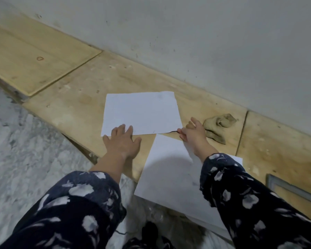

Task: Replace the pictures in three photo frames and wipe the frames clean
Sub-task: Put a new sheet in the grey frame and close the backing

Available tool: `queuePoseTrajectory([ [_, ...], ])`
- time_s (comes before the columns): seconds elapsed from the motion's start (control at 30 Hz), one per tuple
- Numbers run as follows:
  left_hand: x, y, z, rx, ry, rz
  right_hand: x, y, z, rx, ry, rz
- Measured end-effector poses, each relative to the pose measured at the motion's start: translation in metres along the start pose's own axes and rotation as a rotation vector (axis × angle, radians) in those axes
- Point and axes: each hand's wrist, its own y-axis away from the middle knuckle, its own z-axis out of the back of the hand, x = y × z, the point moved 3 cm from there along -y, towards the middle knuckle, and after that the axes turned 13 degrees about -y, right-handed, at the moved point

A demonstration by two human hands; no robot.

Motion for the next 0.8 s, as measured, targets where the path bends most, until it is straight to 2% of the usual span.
queuePoseTrajectory([
  [0.07, -0.008, 0.004, 0.002, -0.031, -0.018, 0.004, 0.005, 0.006, 0.016, 0.015, 0.238, 0.108],
  [0.2, -0.039, 0.024, 0.009, -0.264, 0.072, -0.027, 0.012, 0.025, 0.061, 0.083, 0.603, 0.23],
  [0.33, -0.068, 0.04, 0.003, -0.184, 0.059, -0.112, 0.014, 0.043, 0.114, 0.063, 1.17, 0.122],
  [0.43, -0.084, 0.048, -0.006, -0.127, 0.001, -0.15, 0.021, 0.059, 0.151, -0.006, 1.355, 0.064],
  [0.5, -0.087, 0.051, -0.012, -0.1, -0.031, -0.138, 0.022, 0.064, 0.167, -0.042, 1.352, 0.068],
  [0.57, -0.089, 0.053, -0.012, -0.108, -0.049, -0.127, 0.024, 0.069, 0.177, -0.081, 1.25, 0.079],
  [0.73, -0.094, 0.058, -0.012, -0.146, -0.069, -0.128, 0.026, 0.076, 0.175, -0.168, 0.587, 0.101],
  [0.8, -0.094, 0.059, -0.013, -0.149, -0.066, -0.112, 0.027, 0.081, 0.172, -0.193, 0.451, 0.083],
])
